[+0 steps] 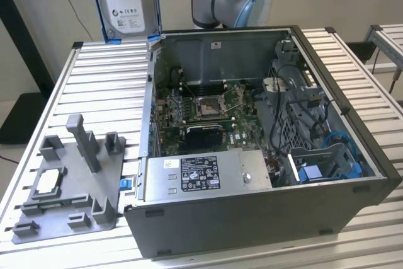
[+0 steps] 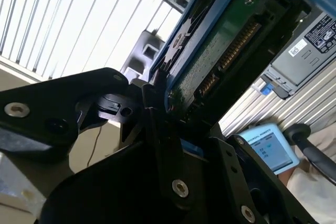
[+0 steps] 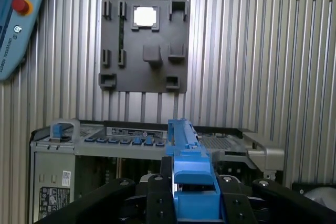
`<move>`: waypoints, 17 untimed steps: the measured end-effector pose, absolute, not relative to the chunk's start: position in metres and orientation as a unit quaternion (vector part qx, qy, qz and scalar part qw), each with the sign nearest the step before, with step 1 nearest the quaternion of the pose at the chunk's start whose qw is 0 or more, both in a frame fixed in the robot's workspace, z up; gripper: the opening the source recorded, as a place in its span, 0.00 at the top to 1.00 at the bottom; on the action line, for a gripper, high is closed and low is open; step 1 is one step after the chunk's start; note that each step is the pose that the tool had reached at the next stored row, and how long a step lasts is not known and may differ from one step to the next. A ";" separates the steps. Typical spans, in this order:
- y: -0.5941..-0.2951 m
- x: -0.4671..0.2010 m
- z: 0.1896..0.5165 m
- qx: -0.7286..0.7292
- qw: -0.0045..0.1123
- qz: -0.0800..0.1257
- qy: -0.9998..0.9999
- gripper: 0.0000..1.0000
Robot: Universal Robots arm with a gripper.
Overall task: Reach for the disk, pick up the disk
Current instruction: 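Pick up the disk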
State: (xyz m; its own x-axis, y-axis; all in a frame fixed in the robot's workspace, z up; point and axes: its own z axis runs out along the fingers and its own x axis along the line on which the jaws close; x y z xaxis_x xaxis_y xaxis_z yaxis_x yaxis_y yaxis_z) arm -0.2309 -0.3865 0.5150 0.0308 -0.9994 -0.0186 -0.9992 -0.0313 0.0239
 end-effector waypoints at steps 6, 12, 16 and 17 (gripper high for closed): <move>-0.387 -0.213 0.515 0.718 0.002 -0.015 -0.696 1.00; -0.387 -0.196 0.515 0.719 0.002 -0.015 -0.695 1.00; -0.387 -0.185 0.515 0.719 0.002 -0.015 -0.695 1.00; -0.387 -0.183 0.515 0.719 0.002 -0.015 -0.695 1.00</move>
